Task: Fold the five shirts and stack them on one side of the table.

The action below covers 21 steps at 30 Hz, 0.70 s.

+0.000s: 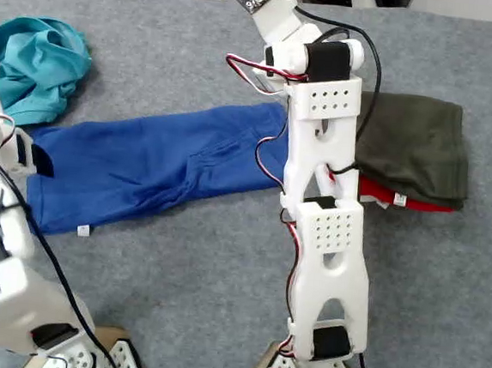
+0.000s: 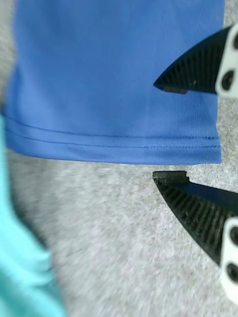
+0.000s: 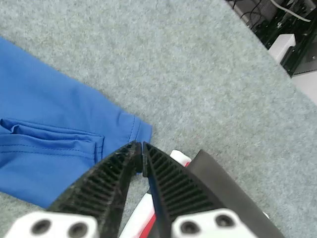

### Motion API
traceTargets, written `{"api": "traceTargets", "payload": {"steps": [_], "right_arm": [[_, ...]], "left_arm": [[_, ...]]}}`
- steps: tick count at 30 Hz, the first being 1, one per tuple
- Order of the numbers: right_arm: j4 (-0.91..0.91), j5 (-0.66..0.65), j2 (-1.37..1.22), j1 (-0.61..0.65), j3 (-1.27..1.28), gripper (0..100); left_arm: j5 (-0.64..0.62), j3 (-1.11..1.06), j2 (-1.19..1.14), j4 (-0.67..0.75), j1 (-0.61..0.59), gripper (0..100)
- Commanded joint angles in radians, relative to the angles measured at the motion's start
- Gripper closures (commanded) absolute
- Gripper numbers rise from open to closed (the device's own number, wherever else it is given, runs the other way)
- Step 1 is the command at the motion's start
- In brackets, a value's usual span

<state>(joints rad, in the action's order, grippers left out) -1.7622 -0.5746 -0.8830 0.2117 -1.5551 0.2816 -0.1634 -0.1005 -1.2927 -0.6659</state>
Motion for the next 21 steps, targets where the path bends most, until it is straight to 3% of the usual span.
{"api": "traceTargets", "payload": {"steps": [1,12,21], "right_arm": [[-0.006,0.008,0.068,-0.012,0.002,98.4],[-0.006,0.008,0.068,0.011,0.001,98.4],[-0.006,0.008,0.068,0.075,-0.008,98.4]], "left_arm": [[-0.014,0.122,-0.123,-0.025,-0.041,73],[-0.04,0.363,-0.516,-0.046,-0.024,73],[-0.064,0.671,-0.707,-0.273,-0.012,97]]}}
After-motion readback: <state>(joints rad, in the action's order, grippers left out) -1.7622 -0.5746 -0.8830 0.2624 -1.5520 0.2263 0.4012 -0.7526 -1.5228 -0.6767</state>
